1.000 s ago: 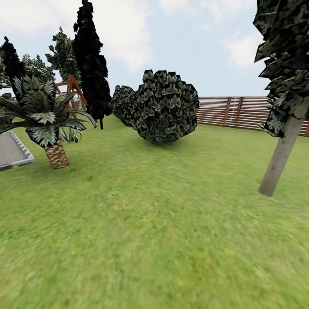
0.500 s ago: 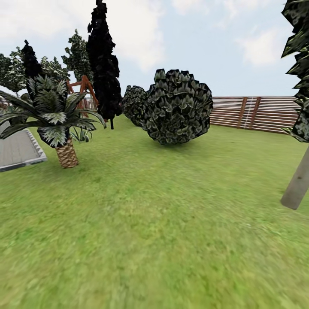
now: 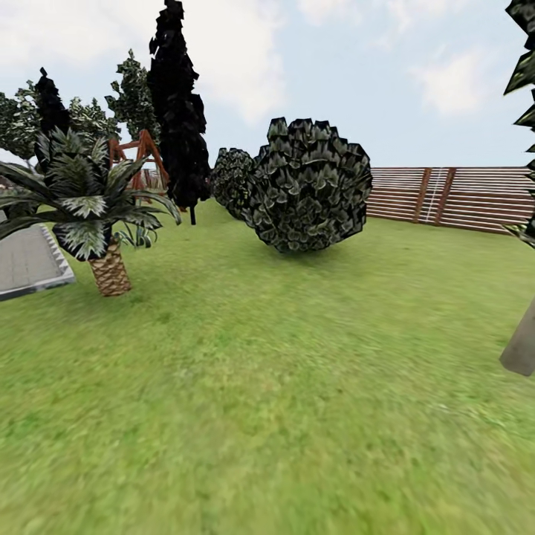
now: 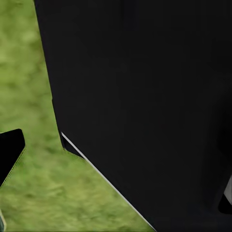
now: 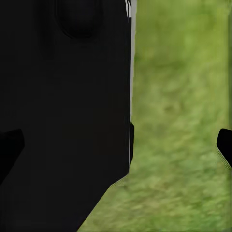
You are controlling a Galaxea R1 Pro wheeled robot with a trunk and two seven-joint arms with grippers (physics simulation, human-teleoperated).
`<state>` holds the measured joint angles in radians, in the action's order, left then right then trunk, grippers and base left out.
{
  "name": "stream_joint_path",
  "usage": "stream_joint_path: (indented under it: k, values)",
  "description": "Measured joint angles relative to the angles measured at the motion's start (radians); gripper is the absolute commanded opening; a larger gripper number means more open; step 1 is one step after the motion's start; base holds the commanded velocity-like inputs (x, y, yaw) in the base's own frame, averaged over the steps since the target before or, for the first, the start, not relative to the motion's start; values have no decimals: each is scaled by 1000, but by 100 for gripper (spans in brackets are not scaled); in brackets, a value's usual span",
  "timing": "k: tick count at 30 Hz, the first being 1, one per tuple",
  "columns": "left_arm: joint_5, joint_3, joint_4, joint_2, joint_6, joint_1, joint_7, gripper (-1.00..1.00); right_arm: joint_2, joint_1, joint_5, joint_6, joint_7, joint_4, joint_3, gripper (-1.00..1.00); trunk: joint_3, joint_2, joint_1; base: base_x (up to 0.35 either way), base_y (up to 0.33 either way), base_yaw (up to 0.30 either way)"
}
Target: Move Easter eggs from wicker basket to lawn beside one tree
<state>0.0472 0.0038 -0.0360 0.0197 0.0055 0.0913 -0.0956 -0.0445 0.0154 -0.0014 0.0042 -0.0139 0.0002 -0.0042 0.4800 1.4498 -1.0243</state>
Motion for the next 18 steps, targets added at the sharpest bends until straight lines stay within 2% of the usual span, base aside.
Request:
stream_joint_path:
  k: [10,18]
  values:
    - [0,0,0,0,0,0,0,100,0,0,-1,0,0,0,0,100,0,0,0,335,0,15]
    - [0,0,0,0,-1,0,0,100,0,0,-1,0,0,0,0,100,0,0,0,335,0,227]
